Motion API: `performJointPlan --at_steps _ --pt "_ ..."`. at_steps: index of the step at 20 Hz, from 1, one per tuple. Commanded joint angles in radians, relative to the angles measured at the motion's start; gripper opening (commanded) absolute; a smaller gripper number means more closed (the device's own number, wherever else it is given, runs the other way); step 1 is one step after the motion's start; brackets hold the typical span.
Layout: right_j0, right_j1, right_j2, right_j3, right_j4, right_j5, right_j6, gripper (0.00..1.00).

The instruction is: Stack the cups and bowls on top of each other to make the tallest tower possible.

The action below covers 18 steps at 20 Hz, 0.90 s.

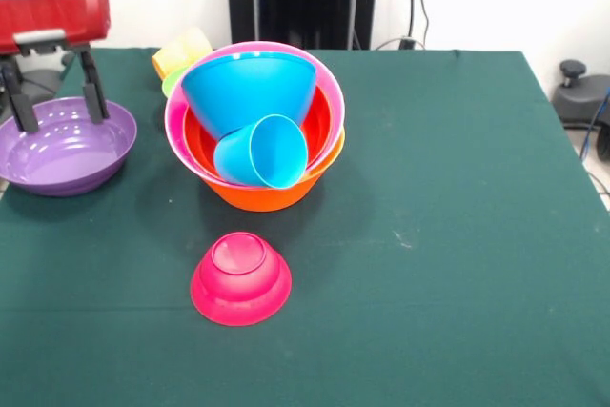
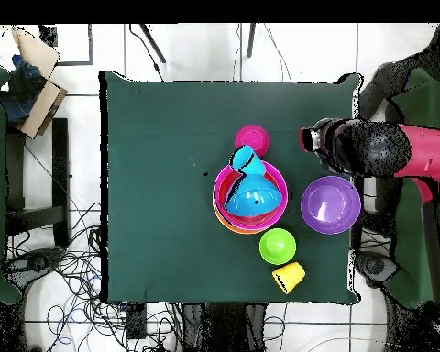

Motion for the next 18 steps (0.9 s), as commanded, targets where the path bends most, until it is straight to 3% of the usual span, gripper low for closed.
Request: performJointPlan --at_steps 1,13,18 --pt "-0.024 0.049 0.009 0.129 -0.11 -0.123 -0.279 1.0" --pt "-0.105 0.058 0.022 0.248 -0.153 -0.216 -0.273 1.0" --pt "-0.108 0.026 -0.009 0.29 -0.161 -0.176 -0.235 1.0"
